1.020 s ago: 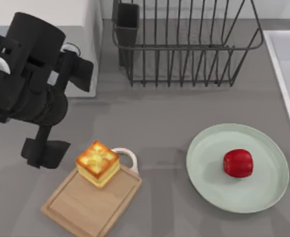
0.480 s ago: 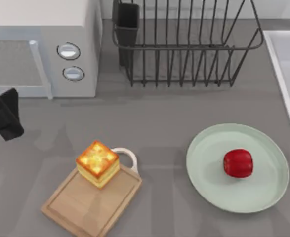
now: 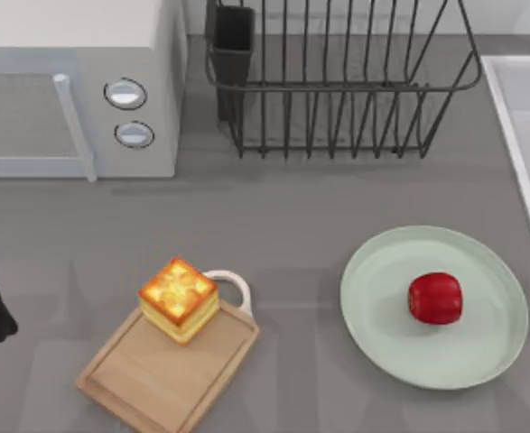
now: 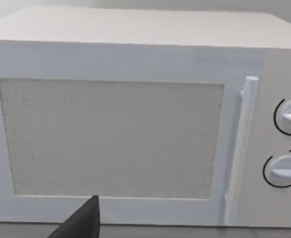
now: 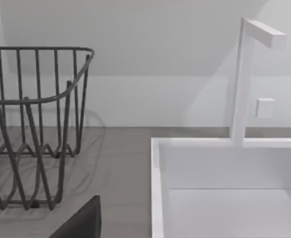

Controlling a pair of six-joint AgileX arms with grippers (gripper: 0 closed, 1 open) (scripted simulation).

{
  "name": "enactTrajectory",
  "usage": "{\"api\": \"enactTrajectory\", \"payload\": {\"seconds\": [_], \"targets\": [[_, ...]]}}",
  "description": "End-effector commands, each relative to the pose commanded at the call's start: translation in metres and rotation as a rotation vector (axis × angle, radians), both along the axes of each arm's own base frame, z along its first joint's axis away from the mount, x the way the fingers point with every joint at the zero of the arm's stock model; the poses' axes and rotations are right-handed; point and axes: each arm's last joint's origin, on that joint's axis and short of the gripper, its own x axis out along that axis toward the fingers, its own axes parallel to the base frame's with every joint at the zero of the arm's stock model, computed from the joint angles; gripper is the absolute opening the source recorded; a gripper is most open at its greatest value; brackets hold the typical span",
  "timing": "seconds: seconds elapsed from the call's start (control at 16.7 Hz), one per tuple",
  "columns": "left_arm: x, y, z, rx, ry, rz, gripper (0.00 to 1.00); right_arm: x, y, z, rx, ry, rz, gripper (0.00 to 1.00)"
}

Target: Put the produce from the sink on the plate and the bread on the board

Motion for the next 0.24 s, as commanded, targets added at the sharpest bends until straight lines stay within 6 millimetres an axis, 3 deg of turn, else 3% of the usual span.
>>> {"api": "enactTrajectory", "payload": {"seconds": [0.24], "targets": [[0.0001,0.0026,-0.0077,0.030,-0.026,0.021,1.00,0.0000,0.0000,0.0000,0.000,0.000,0.000,1.00]]}}
